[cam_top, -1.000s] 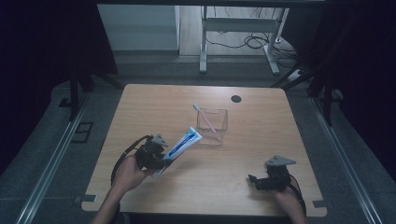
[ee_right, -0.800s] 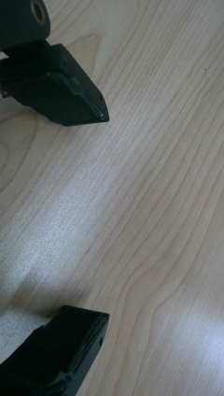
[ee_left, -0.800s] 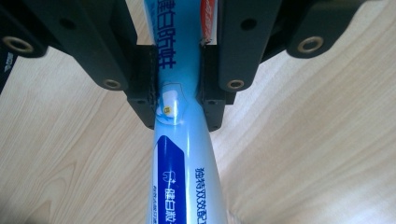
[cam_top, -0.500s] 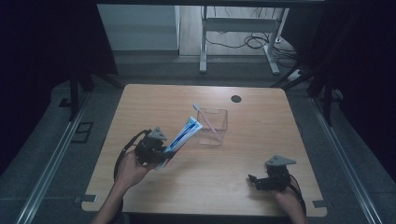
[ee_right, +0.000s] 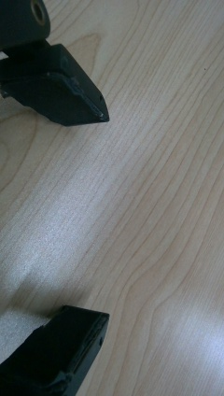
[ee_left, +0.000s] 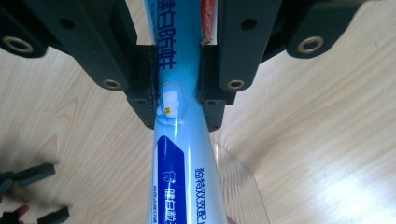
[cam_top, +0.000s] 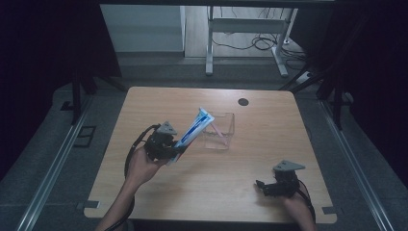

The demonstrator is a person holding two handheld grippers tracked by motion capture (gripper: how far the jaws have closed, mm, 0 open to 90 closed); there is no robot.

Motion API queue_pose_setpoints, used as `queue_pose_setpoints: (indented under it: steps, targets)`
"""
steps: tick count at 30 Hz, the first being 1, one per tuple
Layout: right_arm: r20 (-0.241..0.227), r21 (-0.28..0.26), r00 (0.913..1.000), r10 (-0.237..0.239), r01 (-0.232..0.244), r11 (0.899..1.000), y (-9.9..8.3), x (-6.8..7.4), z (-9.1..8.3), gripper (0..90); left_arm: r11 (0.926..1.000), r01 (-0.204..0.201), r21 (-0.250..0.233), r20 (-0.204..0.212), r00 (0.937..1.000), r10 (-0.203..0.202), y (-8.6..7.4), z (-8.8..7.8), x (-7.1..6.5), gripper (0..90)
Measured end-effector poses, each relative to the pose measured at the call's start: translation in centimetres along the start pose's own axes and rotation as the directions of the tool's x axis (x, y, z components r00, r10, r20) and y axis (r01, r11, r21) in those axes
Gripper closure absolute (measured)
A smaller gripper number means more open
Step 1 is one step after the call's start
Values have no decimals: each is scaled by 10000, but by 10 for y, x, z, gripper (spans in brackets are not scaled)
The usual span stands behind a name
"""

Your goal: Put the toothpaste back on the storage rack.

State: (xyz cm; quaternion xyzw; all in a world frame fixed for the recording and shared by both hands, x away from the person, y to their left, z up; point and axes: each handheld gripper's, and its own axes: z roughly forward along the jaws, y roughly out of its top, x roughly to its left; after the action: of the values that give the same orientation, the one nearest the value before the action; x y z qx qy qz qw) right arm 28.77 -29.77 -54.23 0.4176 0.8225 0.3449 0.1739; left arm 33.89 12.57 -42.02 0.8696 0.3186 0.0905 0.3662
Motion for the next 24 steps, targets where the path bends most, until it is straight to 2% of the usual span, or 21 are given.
queue_pose_setpoints:
  steps: [13, 24]
  targets:
    - [6, -5, 10000, -13, 13, 10000, 0, 0, 0, 48, 9988, -188, -444, -107, 9998, 183, 25, 4, -1, 731]
    - [7, -1, 10000, -17, 17, 10000, 0, 0, 0, 49, 9975, -163, -686, -50, 9999, 160, 42, 14, 2, 731]
